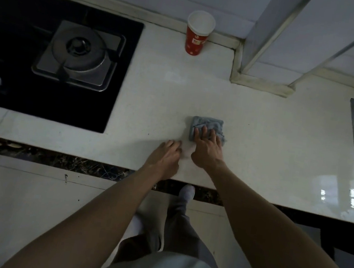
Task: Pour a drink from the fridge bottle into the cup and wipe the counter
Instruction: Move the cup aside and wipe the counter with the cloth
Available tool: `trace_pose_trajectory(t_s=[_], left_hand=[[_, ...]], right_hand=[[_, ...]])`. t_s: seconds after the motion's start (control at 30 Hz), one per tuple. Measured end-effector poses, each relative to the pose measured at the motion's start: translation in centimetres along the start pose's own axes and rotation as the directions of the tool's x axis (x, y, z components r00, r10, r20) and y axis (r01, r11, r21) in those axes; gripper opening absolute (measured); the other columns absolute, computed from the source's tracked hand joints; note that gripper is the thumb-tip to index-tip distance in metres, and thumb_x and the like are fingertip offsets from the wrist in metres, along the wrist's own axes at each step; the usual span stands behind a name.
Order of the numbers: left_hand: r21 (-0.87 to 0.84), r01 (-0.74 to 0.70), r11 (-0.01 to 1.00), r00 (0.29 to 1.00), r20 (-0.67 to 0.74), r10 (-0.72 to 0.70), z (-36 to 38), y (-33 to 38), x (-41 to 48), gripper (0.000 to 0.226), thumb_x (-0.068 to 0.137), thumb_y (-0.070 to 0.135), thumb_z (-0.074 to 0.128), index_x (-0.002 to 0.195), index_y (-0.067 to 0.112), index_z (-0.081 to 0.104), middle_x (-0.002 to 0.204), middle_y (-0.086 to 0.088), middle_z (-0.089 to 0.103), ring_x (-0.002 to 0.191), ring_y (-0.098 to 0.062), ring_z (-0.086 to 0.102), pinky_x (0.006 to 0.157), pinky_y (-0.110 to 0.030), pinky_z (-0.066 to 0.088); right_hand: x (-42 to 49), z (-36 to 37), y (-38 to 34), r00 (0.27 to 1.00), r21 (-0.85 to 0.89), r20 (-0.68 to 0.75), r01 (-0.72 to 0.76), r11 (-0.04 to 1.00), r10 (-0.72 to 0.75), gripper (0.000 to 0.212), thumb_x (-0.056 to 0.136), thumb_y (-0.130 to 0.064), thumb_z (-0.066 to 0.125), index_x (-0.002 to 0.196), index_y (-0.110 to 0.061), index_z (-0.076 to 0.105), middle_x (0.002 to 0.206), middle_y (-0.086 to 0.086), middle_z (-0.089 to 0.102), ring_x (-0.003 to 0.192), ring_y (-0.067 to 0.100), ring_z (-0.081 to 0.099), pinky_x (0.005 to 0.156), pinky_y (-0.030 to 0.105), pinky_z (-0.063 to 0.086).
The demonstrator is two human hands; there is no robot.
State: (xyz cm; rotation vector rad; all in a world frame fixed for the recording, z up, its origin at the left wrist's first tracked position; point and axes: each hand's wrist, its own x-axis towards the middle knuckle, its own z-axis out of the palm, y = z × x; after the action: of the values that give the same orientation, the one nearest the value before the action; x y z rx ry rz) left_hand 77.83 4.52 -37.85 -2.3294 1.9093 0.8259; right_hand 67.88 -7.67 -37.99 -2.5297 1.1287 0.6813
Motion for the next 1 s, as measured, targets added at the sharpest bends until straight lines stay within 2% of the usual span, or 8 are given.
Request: trace_pose_trajectory(t_s=[0.2,0.33,0.47,0.57,0.67,0.83,0.9,1.0], left_hand=[[-0.05,0.045,0.998,0.999,-0.025,-0.046,-3.3,-0.5,5.8,0.054,0.1,0.018,0.046,0.153,0.009,0.035,0.166,-0.012,0.016,0.153,-0.027,0.016,0.123,-0.042,0.019],[-0.026,0.113,0.993,0.994,0.004,-0.113,-4.9,-0.3,9.8,0.057,0.1,0.02,0.041,0.154,0.006,0.028,0.164,-0.014,0.019,0.15,-0.029,0.02,0.121,-0.047,0.022],[0.066,0.11,0.992,0.988,0.098,-0.116,-6.1,-0.2,11.9,0.049,0.097,0.023,0.047,0.142,0.004,0.042,0.154,-0.016,0.031,0.142,-0.032,0.031,0.114,-0.051,0.032],[0.158,0.08,0.984,0.985,0.138,-0.102,-6.0,0.0,11.8,0.057,0.096,0.025,0.05,0.145,0.0,0.036,0.153,-0.02,0.024,0.142,-0.036,0.026,0.115,-0.055,0.03],[0.207,0.077,0.975,0.984,0.14,-0.107,-5.7,0.1,11.8,0.065,0.095,0.026,0.051,0.149,-0.003,0.028,0.155,-0.023,0.018,0.145,-0.038,0.021,0.117,-0.056,0.026],[0.162,0.084,0.983,0.978,0.176,-0.113,-5.7,-0.1,12.0,0.068,0.095,0.025,0.05,0.151,-0.002,0.023,0.16,-0.021,0.009,0.15,-0.038,0.013,0.121,-0.055,0.019],[0.151,0.094,0.984,0.977,0.177,-0.12,-5.8,0.0,12.0,0.067,0.095,0.024,0.049,0.151,-0.003,0.023,0.161,-0.021,0.009,0.15,-0.038,0.013,0.121,-0.055,0.019],[0.126,0.103,0.987,0.977,0.175,-0.124,-6.0,0.0,12.0,0.065,0.095,0.022,0.048,0.151,-0.002,0.025,0.161,-0.02,0.009,0.15,-0.037,0.013,0.122,-0.054,0.018]], right_hand=[[6.6,-4.0,1.5,0.997,-0.055,-0.042,0.07,0.996,-0.072,0.082,0.091,-0.034,0.053,0.155,-0.019,0.003,0.163,0.008,-0.004,0.148,0.033,-0.007,0.121,0.045,-0.002],[11.7,-7.4,2.3,0.996,-0.059,-0.028,0.08,0.995,-0.082,0.083,0.093,-0.037,0.054,0.156,-0.021,0.003,0.163,0.004,-0.006,0.149,0.031,-0.009,0.119,0.042,-0.006],[16.9,-10.3,2.8,0.995,-0.111,-0.063,0.074,0.991,-0.082,0.081,0.09,-0.03,0.052,0.155,-0.018,0.006,0.163,0.007,0.002,0.147,0.033,0.004,0.121,0.043,0.006],[20.1,-12.6,3.1,0.997,-0.104,-0.06,0.038,0.994,-0.044,0.084,0.089,-0.029,0.056,0.155,-0.017,0.007,0.162,0.008,0.01,0.145,0.032,0.013,0.119,0.043,0.016],[23.2,-14.3,3.3,0.998,-0.072,-0.059,-0.007,0.997,0.003,0.081,0.09,-0.026,0.055,0.155,-0.017,0.007,0.161,0.009,0.012,0.146,0.031,0.015,0.119,0.043,0.017],[27.3,-15.8,4.1,0.997,-0.224,-0.06,0.024,0.974,-0.038,0.076,0.093,-0.031,0.043,0.155,-0.016,0.002,0.161,0.012,0.005,0.148,0.035,0.005,0.119,0.05,0.0],[28.4,-16.5,4.3,0.995,-0.281,-0.079,0.043,0.959,-0.067,0.075,0.091,-0.032,0.042,0.154,-0.014,0.006,0.16,0.016,0.011,0.146,0.037,0.011,0.119,0.053,0.005],[29.7,-16.7,4.5,0.991,-0.277,-0.081,0.078,0.958,-0.104,0.072,0.086,-0.031,0.046,0.15,-0.01,0.02,0.15,0.02,0.029,0.137,0.04,0.03,0.114,0.055,0.021]])
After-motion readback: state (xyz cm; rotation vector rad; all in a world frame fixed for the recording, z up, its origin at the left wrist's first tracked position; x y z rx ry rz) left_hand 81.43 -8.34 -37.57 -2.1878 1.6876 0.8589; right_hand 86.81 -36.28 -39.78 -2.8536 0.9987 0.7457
